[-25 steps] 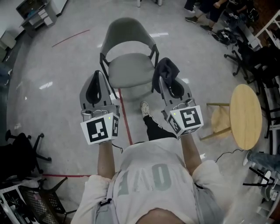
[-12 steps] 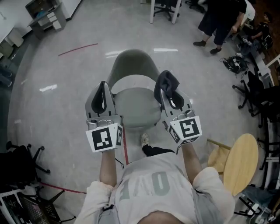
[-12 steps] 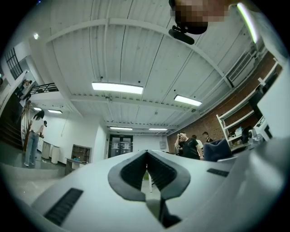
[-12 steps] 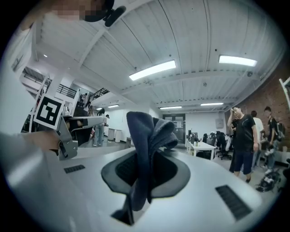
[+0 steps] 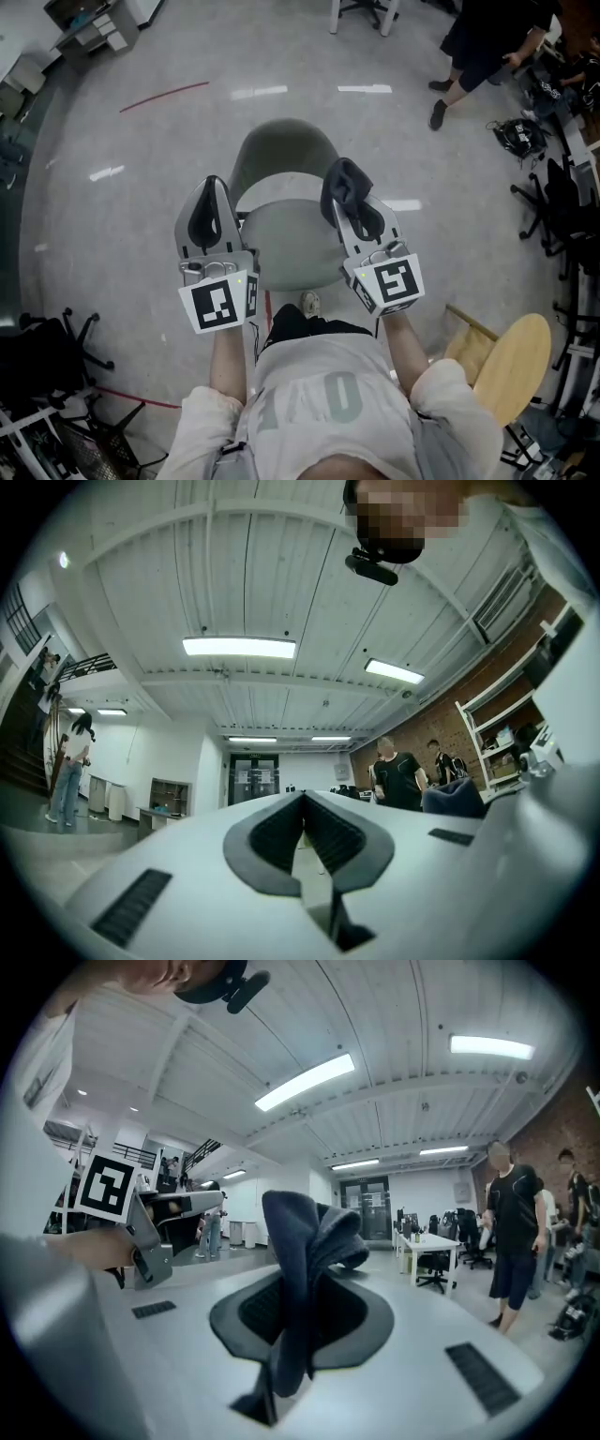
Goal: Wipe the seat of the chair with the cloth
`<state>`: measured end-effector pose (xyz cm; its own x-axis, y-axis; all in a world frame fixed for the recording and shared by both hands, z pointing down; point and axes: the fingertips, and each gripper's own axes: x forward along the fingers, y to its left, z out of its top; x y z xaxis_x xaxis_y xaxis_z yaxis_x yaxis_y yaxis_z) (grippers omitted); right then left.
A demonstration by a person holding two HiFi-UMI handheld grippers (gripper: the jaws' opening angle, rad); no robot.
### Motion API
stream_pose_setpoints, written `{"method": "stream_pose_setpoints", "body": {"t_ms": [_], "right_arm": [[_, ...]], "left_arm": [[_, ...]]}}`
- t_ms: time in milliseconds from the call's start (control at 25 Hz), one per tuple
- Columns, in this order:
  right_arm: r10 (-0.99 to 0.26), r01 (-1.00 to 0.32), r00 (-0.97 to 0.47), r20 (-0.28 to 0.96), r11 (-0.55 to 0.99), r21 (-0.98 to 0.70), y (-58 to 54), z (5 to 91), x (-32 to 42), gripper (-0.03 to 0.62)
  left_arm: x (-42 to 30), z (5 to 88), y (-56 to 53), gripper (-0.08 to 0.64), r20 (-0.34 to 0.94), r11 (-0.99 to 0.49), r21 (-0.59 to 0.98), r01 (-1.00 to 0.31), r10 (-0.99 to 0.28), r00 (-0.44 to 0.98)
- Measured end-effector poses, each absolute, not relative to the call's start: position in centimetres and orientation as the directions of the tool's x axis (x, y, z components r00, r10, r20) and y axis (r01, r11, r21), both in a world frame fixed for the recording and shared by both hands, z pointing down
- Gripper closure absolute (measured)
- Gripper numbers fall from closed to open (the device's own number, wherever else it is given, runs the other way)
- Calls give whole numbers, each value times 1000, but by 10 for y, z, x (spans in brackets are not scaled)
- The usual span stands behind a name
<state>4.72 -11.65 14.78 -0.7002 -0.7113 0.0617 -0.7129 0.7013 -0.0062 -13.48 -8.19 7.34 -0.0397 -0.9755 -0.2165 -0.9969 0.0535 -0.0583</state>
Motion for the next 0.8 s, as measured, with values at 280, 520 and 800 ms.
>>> {"method": "stream_pose_setpoints", "body": {"t_ms": [280,520,800], "right_arm": [[-744,-746,-663,81,666,4,-120,157,31,543],[-762,-763,-644,75,646,8,-119,155,37,543],[-749,-751,-659,72,660,-8,-130,165,24,543]], "left_arm": [[-150,75,-97,545,-210,9,-54,-999,-978,3],[-150,74,-104,545,-223,-12,-46,-999,-975,22],[-147,85,-105,545,-212,-30,-70,-997,-976,44]]}}
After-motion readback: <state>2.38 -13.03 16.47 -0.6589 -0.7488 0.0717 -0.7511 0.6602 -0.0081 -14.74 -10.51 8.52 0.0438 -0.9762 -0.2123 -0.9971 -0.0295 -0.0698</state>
